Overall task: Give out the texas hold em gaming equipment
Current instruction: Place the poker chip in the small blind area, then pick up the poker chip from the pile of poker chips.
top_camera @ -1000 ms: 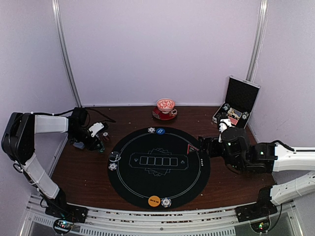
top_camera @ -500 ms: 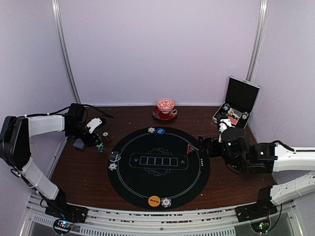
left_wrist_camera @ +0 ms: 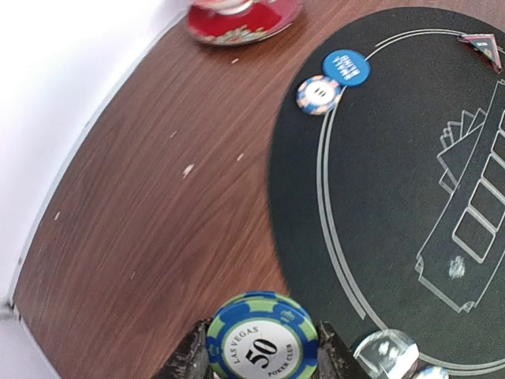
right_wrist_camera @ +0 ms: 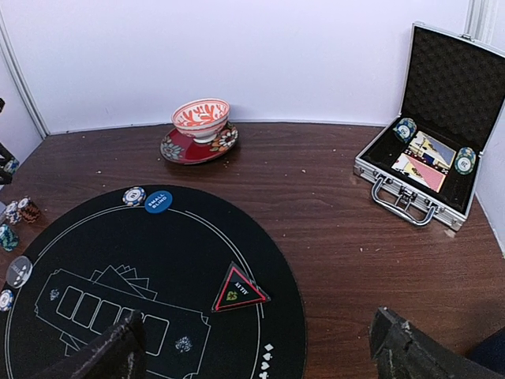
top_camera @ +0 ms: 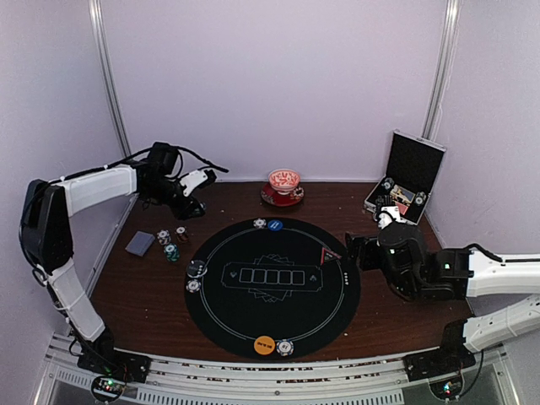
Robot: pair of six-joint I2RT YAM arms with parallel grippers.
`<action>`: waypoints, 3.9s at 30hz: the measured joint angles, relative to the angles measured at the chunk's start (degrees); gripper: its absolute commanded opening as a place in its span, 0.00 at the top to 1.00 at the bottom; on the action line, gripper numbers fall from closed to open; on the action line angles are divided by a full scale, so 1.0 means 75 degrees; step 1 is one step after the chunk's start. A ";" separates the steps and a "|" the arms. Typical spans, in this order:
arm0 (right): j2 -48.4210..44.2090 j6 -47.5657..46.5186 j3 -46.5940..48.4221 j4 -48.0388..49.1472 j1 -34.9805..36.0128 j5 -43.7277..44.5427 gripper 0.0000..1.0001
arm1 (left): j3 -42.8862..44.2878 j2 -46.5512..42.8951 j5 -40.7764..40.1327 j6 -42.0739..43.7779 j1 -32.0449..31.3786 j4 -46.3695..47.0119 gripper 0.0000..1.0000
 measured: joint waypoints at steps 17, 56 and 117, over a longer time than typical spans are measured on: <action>0.0522 -0.0137 -0.0020 0.0114 0.0000 0.0399 0.00 | 0.4176 0.4033 -0.0006 -0.0198 -0.0950 -0.0731 0.62; 0.0356 -0.0140 -0.0061 0.0227 0.0000 0.0417 0.00 | 0.4940 0.5356 -0.0350 -0.0251 -0.1515 -0.0906 0.57; 0.0644 -0.0204 -0.0061 0.0283 0.0000 0.0073 0.00 | -0.2637 -0.1749 0.0006 -0.0192 0.1072 -0.0175 0.02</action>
